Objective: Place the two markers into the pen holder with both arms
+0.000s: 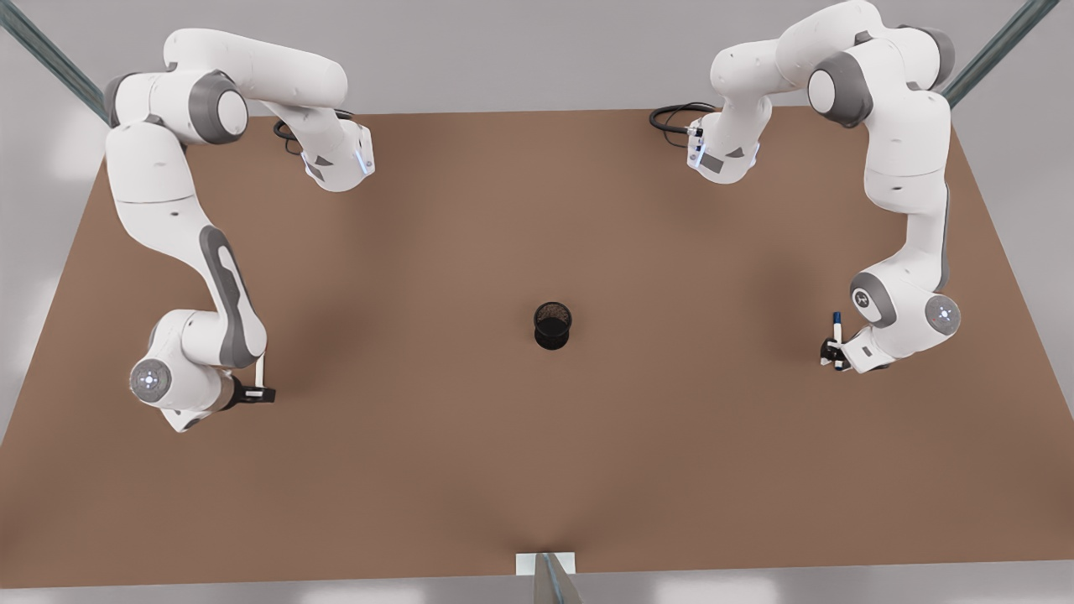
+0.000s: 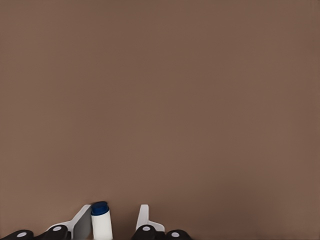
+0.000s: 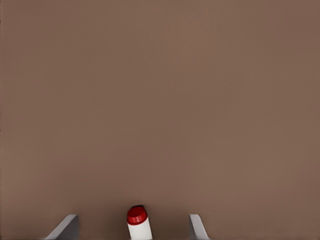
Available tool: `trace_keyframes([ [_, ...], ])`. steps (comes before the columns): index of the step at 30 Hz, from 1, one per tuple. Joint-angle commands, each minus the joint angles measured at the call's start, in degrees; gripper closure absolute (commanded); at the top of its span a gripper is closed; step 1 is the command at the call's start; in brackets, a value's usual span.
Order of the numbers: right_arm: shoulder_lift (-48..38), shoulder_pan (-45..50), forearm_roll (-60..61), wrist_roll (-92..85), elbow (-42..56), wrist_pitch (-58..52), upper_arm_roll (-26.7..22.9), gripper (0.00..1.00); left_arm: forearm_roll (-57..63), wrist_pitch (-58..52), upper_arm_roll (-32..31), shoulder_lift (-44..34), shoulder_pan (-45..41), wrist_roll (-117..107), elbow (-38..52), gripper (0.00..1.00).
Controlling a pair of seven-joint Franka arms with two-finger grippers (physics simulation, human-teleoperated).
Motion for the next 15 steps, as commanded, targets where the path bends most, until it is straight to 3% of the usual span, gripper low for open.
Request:
trace_keyframes([
  [1,0.02,0.07,-0.32,-1.67,-0.33,-0.04,0.0,0.18,-0.65,0.01,0.0,-0.03,0.0,3.82,0.02,0.47],
  [6,0.11,0.07,-1.11,-1.67,-1.04,0.04,0.0,0.35,-0.74,0.01,0.0,-0.03,0.0,3.73,0.02,0.6],
  [12,-0.42,-0.19,-1.99,-1.76,-2.62,-0.04,0.18,0.4,-1.97,0.01,0.0,-0.03,0.0,3.73,0.02,0.71],
  [15,-0.68,-0.28,-1.99,-1.85,-2.79,-0.22,0.18,0.56,-2.85,-0.08,0.01,-0.3,-0.26,2.5,0.55,0.79],
])
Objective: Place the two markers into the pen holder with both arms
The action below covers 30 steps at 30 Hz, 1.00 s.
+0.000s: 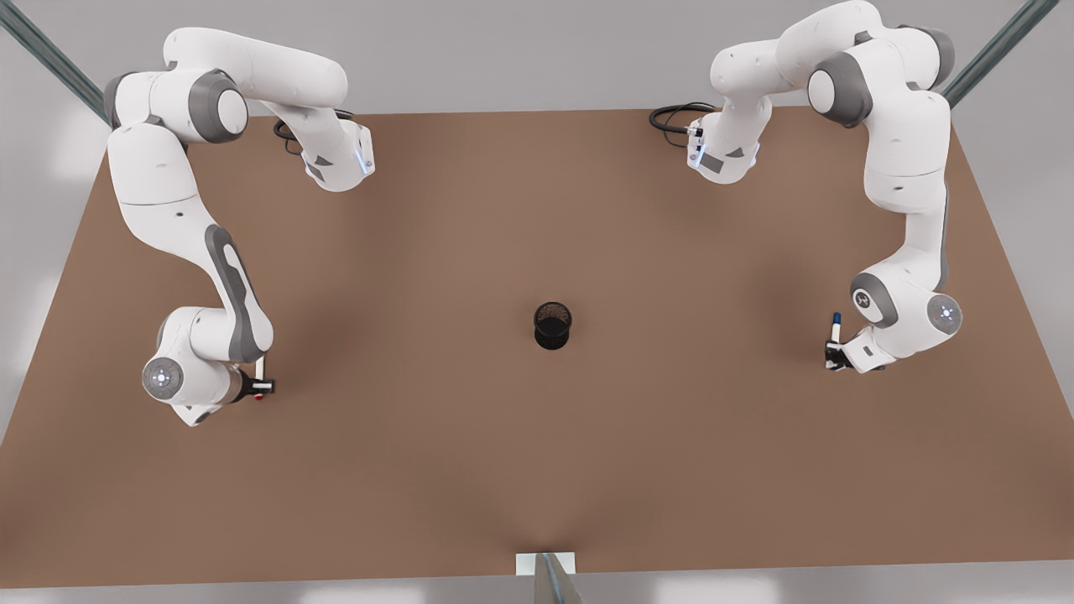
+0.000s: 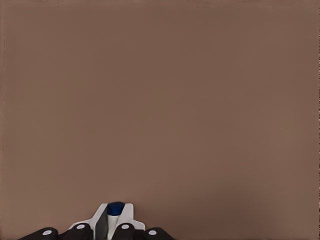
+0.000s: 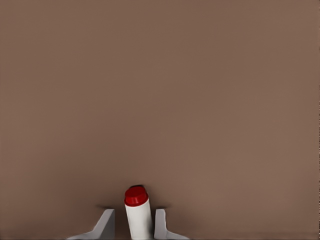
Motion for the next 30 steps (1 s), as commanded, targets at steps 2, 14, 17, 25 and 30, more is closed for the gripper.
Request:
trace_keyframes([
  [2,-0.14,-0.11,-0.08,-1.06,-0.1,-0.13,0.01,0.65,-1.03,-2.96,-0.13,-0.72,-0.74,-1.92,2.74,0.79],
  [14,-14.29,-0.2,0.01,0.52,5.88,-6.63,9.76,0.74,-12.71,-29.59,-5.05,-1.77,-20.6,-45.69,31.21,0.79],
  [17,-17.02,-0.28,0.19,1.05,15.19,-14.89,15.12,0.74,-23.96,-26.16,-12.25,-1.07,-21.74,-47.18,32.89,0.79],
  [25,-18.95,0.33,0.8,6.67,16.34,-14.45,23.83,0.75,-42.34,-26.25,-15.59,-4.85,-21.83,-3.96,22.78,0.79],
  [30,-18.77,0.33,1.42,6.76,16.34,-13.05,26.29,0.75,-51.22,-26.25,-16.47,-4.15,-21.92,37.71,20.94,0.79],
])
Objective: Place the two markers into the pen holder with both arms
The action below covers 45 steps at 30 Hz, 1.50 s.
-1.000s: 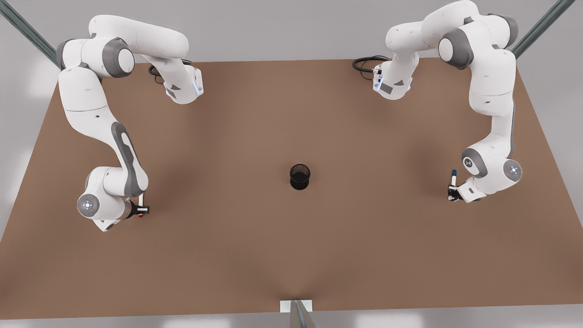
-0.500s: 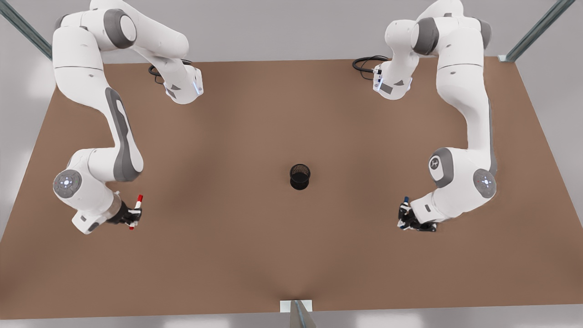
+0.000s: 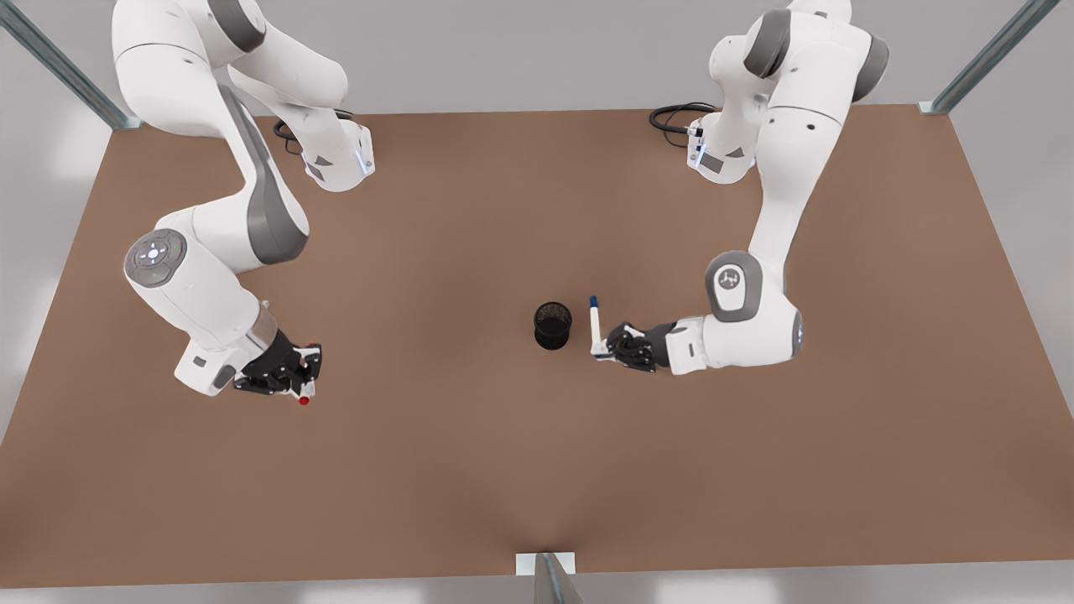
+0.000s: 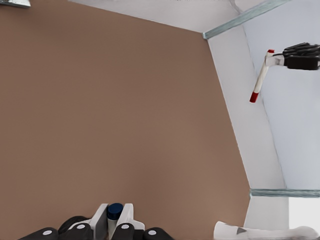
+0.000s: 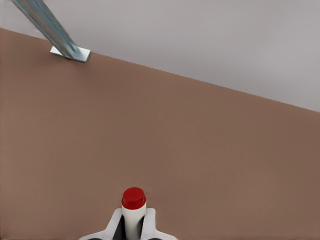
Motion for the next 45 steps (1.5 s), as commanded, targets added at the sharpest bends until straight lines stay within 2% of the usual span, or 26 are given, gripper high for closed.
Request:
trace_keyframes([
  [1,-0.05,0.19,0.09,4.45,-0.13,0.89,1.52,0.75,-6.46,-0.28,-0.13,0.2,-0.78,54.84,-0.06,0.79],
  [5,0.39,2.56,0.0,5.41,-0.05,2.65,2.23,0.75,-11.74,-0.1,-0.13,1.34,-2.27,71.89,-0.32,0.79],
  [13,1.01,4.76,0.09,7.26,-0.05,4.41,2.4,0.74,-17.72,2.27,-0.13,4.42,-5.53,77.35,-3.22,0.79],
  [25,1.18,4.5,0.09,6.64,-0.05,4.41,2.31,0.74,-18.42,2.89,-0.04,5.48,-7.2,89.56,-6.91,0.78],
  [26,1.18,4.5,0.09,6.64,-0.05,4.41,2.31,0.74,-18.25,-0.45,-0.04,5.3,-7.2,92.55,-7.0,0.6],
  [27,1.18,4.41,0.09,6.64,-0.05,4.5,2.31,0.74,-18.16,-3.26,0.05,5.21,-7.02,93.26,-7.0,0.36],
  [29,1.27,4.49,0.09,6.64,0.04,4.5,2.31,0.74,-17.99,-5.11,0.05,3.98,-6.93,89.48,-6.83,0.14],
  [30,1.27,4.41,0.09,6.56,-0.04,4.41,2.31,0.74,-16.14,-8.27,0.49,3.54,-6.5,86.41,-6.21,0.04],
  [32,1.27,4.32,0.09,6.29,0.04,4.41,2.23,0.74,-10.26,-12.93,0.58,2.93,-1.14,77.01,-3.58,0.04],
  [33,1.27,4.32,0.09,6.29,-0.05,4.41,2.23,0.74,-5.25,-13.9,0.58,2.93,0.27,65.68,0.02,0.0],
  [35,2.41,4.85,0.09,6.91,-0.05,7.31,2.75,0.74,6.0,-15.4,0.67,3.72,2.73,46.6,6.62,0.0],
  [36,2.77,4.58,0.18,7.26,-0.05,9.86,4.34,0.74,15.58,-15.4,0.93,3.72,3.53,36.15,9.25,0.0],
  [38,3.47,4.76,3.87,7.26,-0.13,14.86,5.65,0.74,27.52,-15.48,1.8,3.63,6.6,9.99,12.42,0.0],
  [39,4.61,4.67,3.87,7.26,-0.13,16.98,6.53,0.74,32.89,-19.08,4.88,3.02,6.43,-4.55,14.26,0.0],
  [40,4.96,4.67,3.87,7.52,-0.13,17.51,7.76,0.74,40.8,-21.2,5.23,2.22,6.51,-11.76,16.29,0.0],
  [41,5.93,4.85,3.95,7.61,-0.13,20.14,8.73,0.74,57.05,-23.57,5.06,0.2,6.25,-20.9,17.69,0.0],
  [42,6.19,5.11,3.95,9.01,-0.13,22.16,9.52,0.74,60.85,-25.59,5.06,-1.91,6.69,-26.62,17.87,0.0],
  [43,7.07,6.6,3.95,9.28,-0.13,24.88,9.61,0.74,60.94,-26.73,7.42,-5.06,6.43,-30.57,17.87,0.0],
  [45,8.21,8.45,3.95,9.54,-0.13,28.57,9.61,0.74,60.85,-28.14,7.96,-10.42,8.0,-32.86,17.52,0.0],
])
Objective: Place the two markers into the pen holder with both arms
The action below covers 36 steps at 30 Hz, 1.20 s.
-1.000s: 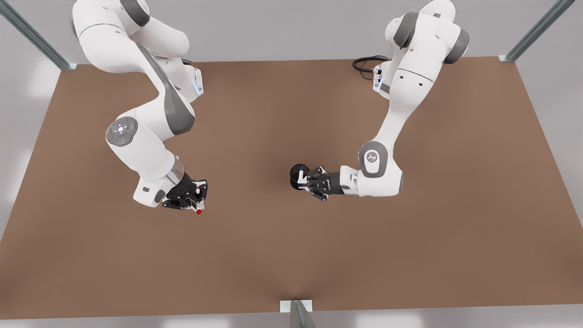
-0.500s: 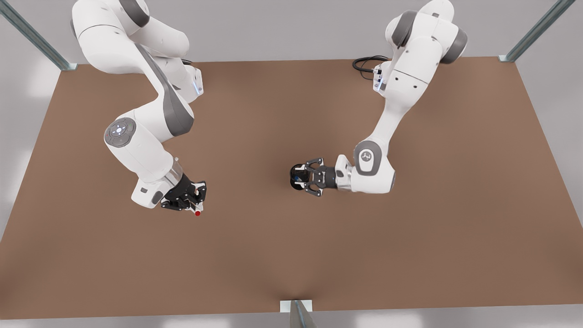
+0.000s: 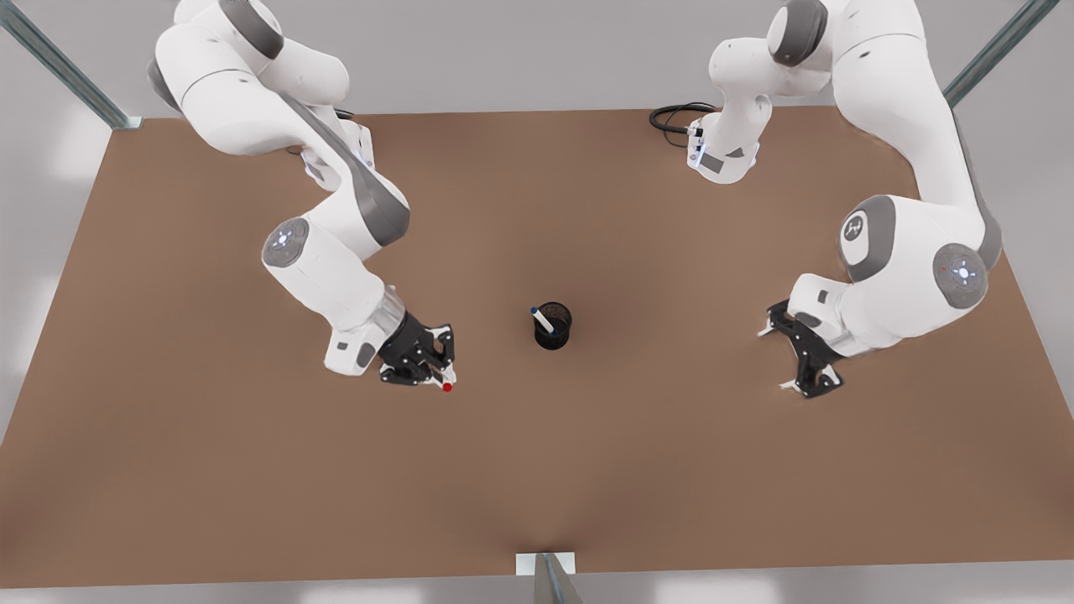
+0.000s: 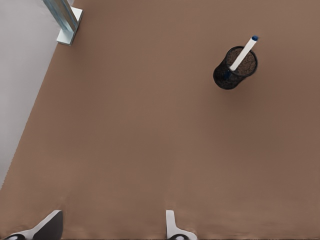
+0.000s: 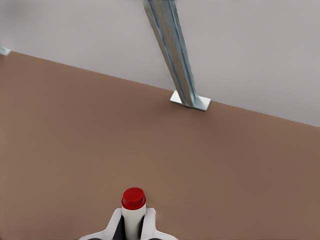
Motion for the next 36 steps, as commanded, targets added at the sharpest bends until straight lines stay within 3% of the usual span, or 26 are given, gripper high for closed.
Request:
trace_keyframes([
  [1,0.77,1.19,-0.17,3.86,0.04,9.59,0.14,0.74,8.73,-6.05,0.16,-5.66,2.1,-65.05,-3.78,0.0],
  [8,1.47,5.14,1.85,5.0,-0.4,12.31,0.31,0.75,8.91,-8.33,0.25,-6.2,2.1,-64.26,-3.88,0.0],
  [14,5.07,8.58,0.97,5.35,-12.09,36.74,0.14,0.75,8.47,-8.51,0.42,-5.84,2.28,-64.35,-4.05,0.0],
  [24,7.01,10.25,-0.61,5.35,-13.76,40.35,-0.48,0.74,8.38,-8.68,0.42,-4.7,2.19,-64.44,-4.4,0.0],
  [30,6.3,9.9,-1.84,5.53,-22.55,49.48,-0.39,0.74,8.38,-8.42,0.42,-4.61,2.19,-64.44,-4.4,0.0],
  [36,6.92,11.57,-2.54,5.62,-24.84,51.16,-0.57,0.74,8.38,-8.33,0.42,-4.61,2.63,-64.35,-4.4,0.0],
])
